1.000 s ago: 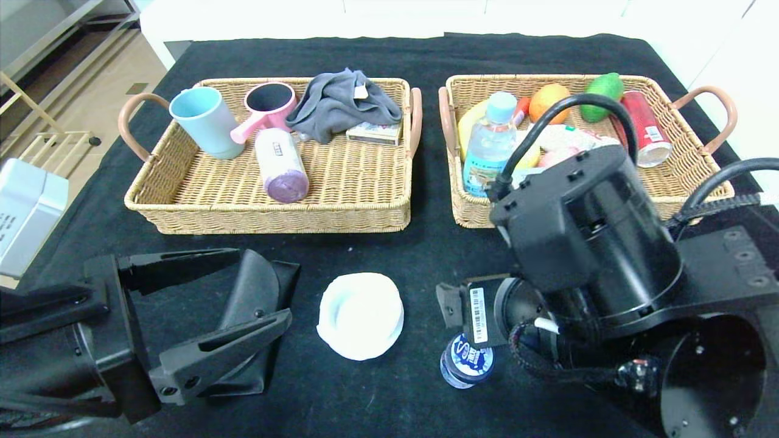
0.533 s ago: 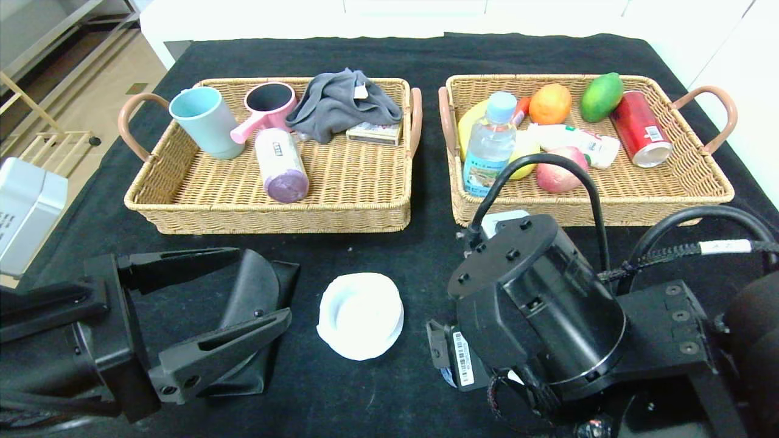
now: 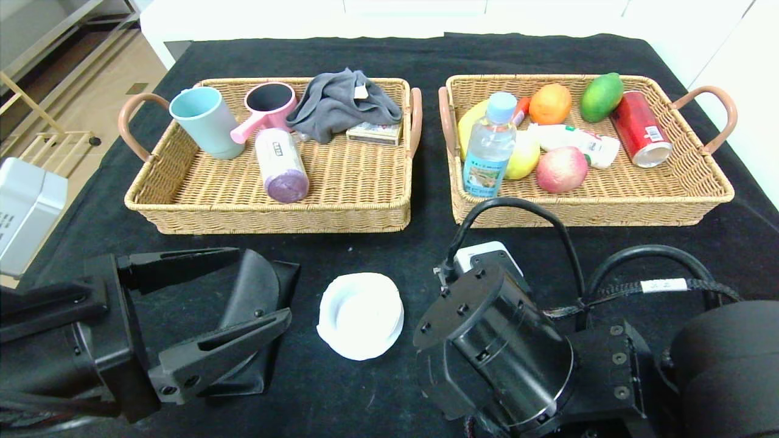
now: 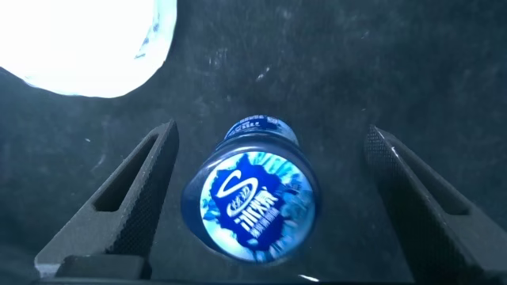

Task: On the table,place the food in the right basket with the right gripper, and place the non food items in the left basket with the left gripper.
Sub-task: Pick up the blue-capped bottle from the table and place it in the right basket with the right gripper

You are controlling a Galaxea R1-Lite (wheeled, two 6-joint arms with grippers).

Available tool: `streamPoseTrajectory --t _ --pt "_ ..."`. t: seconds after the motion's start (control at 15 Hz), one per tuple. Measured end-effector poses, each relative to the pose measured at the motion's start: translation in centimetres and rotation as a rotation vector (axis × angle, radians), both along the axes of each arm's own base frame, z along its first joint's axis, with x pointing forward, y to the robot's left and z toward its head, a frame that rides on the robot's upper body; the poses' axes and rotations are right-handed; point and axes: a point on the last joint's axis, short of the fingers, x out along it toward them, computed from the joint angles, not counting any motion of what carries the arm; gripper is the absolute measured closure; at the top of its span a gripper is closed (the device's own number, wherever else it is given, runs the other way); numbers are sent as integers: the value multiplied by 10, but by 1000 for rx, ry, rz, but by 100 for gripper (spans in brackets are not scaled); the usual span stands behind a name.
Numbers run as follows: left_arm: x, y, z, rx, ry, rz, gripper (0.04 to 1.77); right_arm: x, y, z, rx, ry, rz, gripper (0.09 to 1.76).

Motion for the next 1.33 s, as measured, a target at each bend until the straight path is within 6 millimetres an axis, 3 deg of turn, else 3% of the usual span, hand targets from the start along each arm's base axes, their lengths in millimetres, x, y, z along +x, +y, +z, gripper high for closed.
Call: streamPoseTrajectory --t 1.0,1.2,1.33 --pt "0 0 0 0 0 0 9 7 6 -14 -9 22 -34 16" --pt "0 0 0 0 1 0 9 7 6 -14 -8 23 -36 68" --pt "0 0 0 0 0 0 9 7 6 -14 -8 24 -38 88"
